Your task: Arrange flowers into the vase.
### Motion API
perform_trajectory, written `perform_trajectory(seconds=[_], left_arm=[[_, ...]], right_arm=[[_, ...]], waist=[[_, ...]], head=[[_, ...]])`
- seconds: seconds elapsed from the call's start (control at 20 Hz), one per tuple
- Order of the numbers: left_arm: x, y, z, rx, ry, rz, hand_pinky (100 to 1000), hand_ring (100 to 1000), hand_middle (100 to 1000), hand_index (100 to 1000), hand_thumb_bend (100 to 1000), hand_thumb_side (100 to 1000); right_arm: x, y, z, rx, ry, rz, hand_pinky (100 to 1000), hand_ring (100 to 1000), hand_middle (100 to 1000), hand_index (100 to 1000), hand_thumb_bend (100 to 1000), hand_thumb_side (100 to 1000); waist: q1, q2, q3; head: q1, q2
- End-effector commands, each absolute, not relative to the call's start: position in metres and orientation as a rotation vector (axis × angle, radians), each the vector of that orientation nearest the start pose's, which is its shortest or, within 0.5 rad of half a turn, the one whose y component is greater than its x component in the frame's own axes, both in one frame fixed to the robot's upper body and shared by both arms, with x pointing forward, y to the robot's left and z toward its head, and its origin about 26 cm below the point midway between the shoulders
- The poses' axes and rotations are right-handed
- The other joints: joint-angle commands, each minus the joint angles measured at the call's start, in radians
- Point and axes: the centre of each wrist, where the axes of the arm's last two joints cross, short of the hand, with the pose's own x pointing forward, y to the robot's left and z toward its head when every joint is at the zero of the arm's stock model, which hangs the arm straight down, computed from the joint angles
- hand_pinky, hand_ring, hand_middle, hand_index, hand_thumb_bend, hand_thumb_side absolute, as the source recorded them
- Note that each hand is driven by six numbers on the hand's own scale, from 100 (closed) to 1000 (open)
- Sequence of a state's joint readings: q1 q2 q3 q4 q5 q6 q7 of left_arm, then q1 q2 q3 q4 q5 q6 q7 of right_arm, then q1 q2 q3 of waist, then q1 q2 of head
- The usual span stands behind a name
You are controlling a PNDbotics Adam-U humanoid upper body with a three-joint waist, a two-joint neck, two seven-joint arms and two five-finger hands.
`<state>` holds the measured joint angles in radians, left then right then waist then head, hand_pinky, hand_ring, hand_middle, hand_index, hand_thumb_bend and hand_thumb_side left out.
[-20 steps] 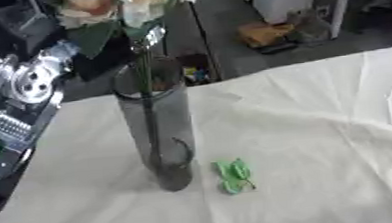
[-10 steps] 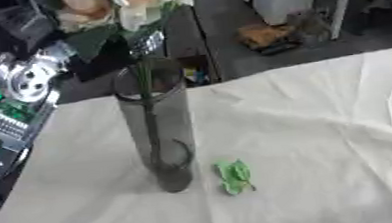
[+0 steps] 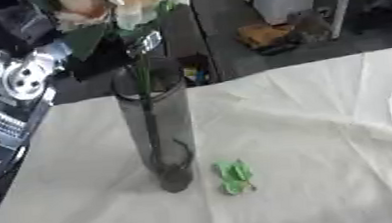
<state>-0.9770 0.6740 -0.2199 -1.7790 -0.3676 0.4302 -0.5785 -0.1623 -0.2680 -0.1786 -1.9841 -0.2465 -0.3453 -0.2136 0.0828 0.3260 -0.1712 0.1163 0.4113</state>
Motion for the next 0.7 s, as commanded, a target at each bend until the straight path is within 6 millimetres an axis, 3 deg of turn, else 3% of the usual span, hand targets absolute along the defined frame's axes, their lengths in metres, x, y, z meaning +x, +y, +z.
perform_trajectory(seconds=[0.05,0.7], left_arm=[[0.3291,0.2236,0.3927,0.753,-1.815,-1.281,808,965,950,951,100,1000],[0.3287,0.2313,0.3943,0.761,-1.732,-1.369,880,1000,978,982,100,1000]], right_arm=[[0.2818,-0.3106,0.1727,-0.128,-2.530,-0.231,234,350,235,552,100,954],[0.2815,-0.3109,0.1722,-0.130,-2.524,-0.229,234,350,235,553,100,956]], waist=[[-0.003,-0.015,0.002],[0.002,-0.018,0.002]], head=[[0.000,-0.008],[-0.001,-0.008]])
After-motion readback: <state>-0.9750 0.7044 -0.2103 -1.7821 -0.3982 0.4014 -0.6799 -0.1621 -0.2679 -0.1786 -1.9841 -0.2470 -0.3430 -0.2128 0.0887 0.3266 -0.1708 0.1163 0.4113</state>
